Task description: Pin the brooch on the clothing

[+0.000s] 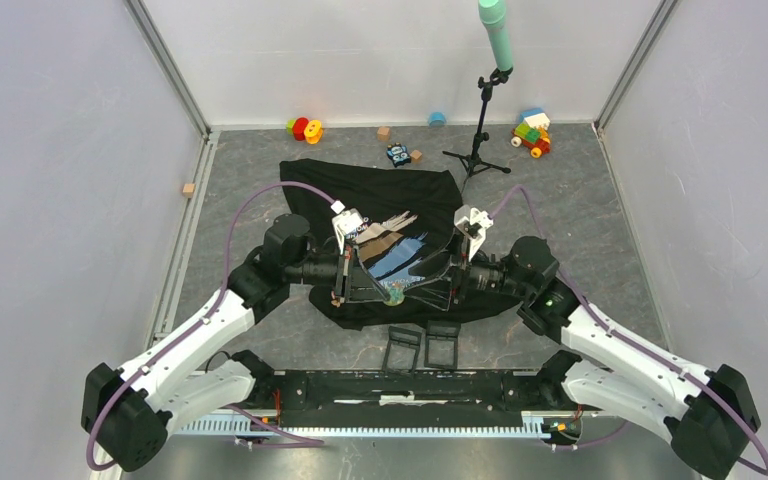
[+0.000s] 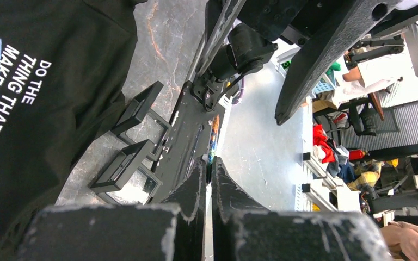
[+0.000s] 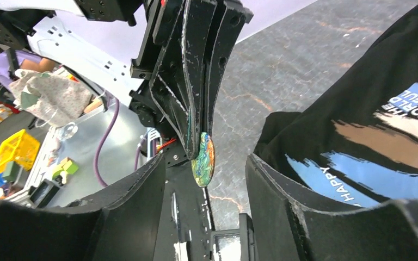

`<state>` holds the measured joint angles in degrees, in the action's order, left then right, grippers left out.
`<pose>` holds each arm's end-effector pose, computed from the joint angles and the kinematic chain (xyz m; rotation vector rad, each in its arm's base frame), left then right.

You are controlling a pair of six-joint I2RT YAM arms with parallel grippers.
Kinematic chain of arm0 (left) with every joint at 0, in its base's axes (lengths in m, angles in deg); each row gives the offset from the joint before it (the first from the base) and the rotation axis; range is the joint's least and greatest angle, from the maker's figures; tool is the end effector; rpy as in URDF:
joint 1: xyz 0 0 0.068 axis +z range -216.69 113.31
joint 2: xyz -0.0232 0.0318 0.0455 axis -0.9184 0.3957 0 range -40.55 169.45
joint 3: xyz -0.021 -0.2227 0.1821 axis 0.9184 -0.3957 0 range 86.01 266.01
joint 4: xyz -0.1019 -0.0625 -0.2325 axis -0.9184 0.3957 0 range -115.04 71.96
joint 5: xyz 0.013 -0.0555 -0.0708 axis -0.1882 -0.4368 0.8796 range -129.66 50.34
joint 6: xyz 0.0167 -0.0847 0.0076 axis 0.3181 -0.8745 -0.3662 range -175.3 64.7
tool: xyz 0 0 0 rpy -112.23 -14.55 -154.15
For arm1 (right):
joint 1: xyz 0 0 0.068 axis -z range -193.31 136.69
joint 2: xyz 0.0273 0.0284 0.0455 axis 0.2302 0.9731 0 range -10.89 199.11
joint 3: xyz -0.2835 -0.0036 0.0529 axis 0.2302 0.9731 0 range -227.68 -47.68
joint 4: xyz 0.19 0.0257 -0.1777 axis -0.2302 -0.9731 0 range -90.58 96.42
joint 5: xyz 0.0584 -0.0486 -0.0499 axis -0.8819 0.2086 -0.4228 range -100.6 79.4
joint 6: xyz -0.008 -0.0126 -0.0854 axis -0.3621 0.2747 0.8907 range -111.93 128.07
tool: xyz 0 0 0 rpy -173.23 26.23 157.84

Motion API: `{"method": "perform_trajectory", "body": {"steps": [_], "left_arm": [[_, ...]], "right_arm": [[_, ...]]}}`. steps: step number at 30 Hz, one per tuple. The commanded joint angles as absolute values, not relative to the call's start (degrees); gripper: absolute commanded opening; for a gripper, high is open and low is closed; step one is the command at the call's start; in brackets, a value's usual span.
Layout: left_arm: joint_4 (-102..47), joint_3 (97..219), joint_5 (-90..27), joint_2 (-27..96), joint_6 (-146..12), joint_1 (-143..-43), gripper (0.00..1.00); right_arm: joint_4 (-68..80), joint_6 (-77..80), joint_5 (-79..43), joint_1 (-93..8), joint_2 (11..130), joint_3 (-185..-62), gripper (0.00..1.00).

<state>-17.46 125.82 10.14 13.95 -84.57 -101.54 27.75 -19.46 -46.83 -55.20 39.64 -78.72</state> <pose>0.1502 -0.1758 0.2906 0.7405 2.0247 -1.5428 0.1399 0.1864 0.3090 -0.7563 1.5614 1.4084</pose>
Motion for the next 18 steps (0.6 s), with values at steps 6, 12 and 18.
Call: {"method": "perform_trajectory", "body": {"steps": [6, 12, 18], "left_arm": [[-21.30, 126.48, 14.91, 13.41, -83.27, -101.58, 0.02], [-21.37, 126.21, 14.88, 13.49, -83.75, -101.58, 0.02], [-21.35, 126.46, 13.98, 13.94, -84.21, -101.61, 0.02]], "right_arm": [[31.58, -22.84, -52.43, -55.07, 42.33, -78.40, 0.54], [31.38, -21.63, -53.13, -55.49, 44.42, -77.83, 0.45], [30.42, -19.78, -52.46, -55.84, 43.97, -76.84, 0.34]]}}
